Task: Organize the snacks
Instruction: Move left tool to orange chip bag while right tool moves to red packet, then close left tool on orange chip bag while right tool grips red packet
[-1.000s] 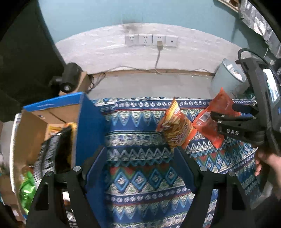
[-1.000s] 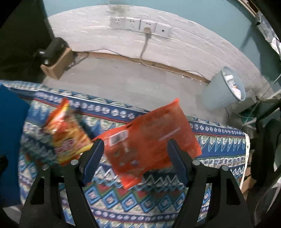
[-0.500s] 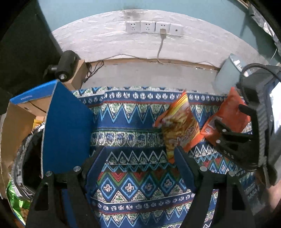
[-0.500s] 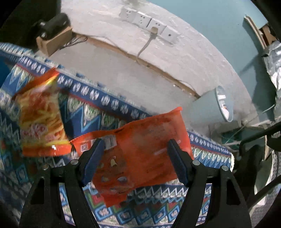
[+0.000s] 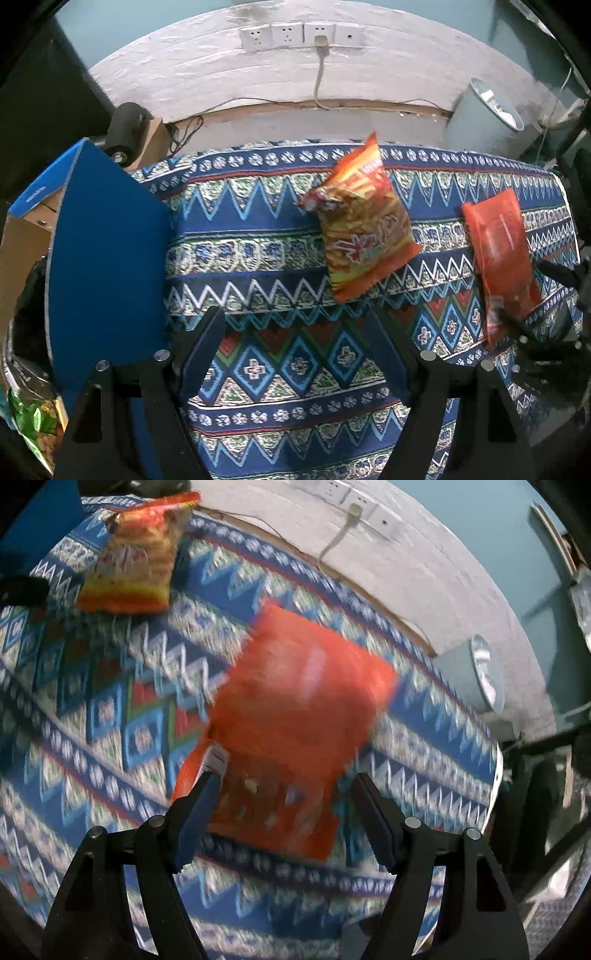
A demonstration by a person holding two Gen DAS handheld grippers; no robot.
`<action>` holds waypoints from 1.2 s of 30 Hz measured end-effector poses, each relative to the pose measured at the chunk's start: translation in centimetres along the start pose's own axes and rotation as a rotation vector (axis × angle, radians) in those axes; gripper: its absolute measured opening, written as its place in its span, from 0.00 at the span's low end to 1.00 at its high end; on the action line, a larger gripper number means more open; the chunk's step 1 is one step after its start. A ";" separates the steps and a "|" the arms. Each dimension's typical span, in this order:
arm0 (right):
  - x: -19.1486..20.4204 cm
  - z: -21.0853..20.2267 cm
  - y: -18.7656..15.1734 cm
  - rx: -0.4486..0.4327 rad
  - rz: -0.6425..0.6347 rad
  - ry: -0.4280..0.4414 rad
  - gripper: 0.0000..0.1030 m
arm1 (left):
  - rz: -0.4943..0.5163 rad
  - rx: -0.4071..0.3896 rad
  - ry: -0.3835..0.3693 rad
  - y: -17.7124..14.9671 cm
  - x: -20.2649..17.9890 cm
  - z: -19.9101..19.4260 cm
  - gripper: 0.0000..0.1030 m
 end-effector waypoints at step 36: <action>-3.5 3.7 2.3 -0.007 0.380 0.322 0.73 | -0.279 0.034 -0.175 6.4 -2.1 5.5 0.85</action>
Point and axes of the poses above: each gripper's, at about its wrist camera, not at the fingertips, and z roughly the way its jaws point, x to its left, y to its top, the point moved 3 cm from there along z, roughly the way its jaws point, and after that the axes turned 3 degrees about x, right-handed, at the moved point
